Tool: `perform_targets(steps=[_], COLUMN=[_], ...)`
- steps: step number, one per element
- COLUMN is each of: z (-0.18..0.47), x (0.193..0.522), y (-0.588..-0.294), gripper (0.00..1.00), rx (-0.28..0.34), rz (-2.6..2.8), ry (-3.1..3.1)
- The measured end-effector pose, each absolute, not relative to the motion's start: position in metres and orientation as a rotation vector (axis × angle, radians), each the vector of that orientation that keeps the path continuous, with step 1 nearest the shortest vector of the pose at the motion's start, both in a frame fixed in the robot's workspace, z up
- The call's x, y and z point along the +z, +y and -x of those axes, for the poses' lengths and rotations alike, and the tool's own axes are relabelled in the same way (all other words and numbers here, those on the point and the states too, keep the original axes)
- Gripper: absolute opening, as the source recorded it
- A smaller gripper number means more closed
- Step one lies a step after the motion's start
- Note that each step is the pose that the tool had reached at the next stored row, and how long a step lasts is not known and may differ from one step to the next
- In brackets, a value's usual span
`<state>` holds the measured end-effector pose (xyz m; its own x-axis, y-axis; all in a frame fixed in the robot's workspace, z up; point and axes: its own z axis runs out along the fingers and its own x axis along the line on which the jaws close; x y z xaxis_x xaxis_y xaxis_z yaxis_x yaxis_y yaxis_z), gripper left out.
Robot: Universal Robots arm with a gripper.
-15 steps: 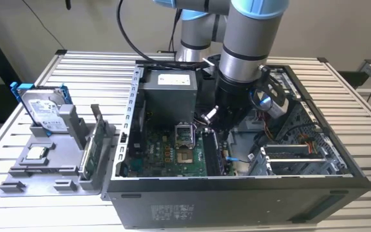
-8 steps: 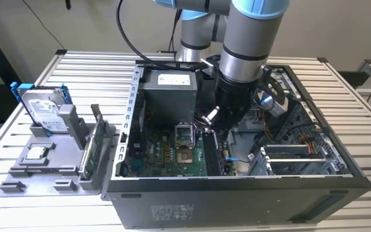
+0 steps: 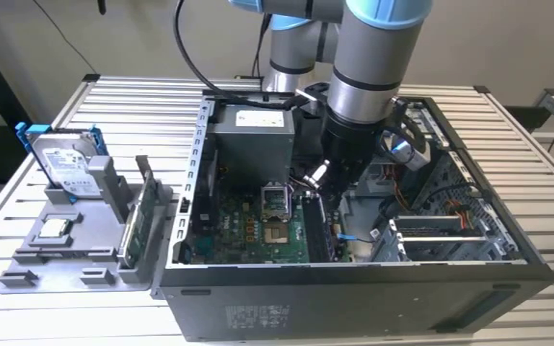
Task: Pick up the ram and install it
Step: 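Press down the ram until it locks into place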
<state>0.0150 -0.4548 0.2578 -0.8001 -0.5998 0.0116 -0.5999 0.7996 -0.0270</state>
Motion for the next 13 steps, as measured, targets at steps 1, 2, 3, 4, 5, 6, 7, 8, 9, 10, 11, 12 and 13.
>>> perform_targets(steps=[1, 2, 3, 4, 5, 6, 7, 8, 9, 10, 11, 12, 13], z=[-0.015, -0.015, -0.015, -0.015, -0.015, -0.015, -0.0149, -0.0149, -0.0148, -0.0148, -0.0148, -0.0148, -0.0147], x=[0.2577, 0.2576, 0.2575, 0.2575, 0.2575, 0.2575, 0.2574, 0.2574, 0.2573, 0.2572, 0.2571, 0.257, 0.257], y=[-0.4548, -0.4548, -0.4548, -0.4548, -0.4548, -0.4548, -0.4548, -0.4548, -0.4548, -0.4548, -0.4548, -0.4548, -0.4548], gripper=[0.11, 0.11, 0.11, 0.11, 0.11, 0.11, 0.11, 0.11, 0.11, 0.11, 0.11, 0.11, 0.11], rx=[0.046, 0.046, 0.046, 0.046, 0.046, 0.046, 0.046, 0.046, 0.046, 0.046, 0.046, 0.046, 0.046], rz=[-1.006, -1.016, -1.025, -1.034, -1.045, -1.057, -1.068, -1.079, -1.089, -1.099, -1.109, -1.118, -1.127], ry=[-2.974, -2.97, -2.967, -2.964, -2.96, -2.956, -2.952, -2.949, -2.945, -2.941, -2.938, -2.935, -2.931])
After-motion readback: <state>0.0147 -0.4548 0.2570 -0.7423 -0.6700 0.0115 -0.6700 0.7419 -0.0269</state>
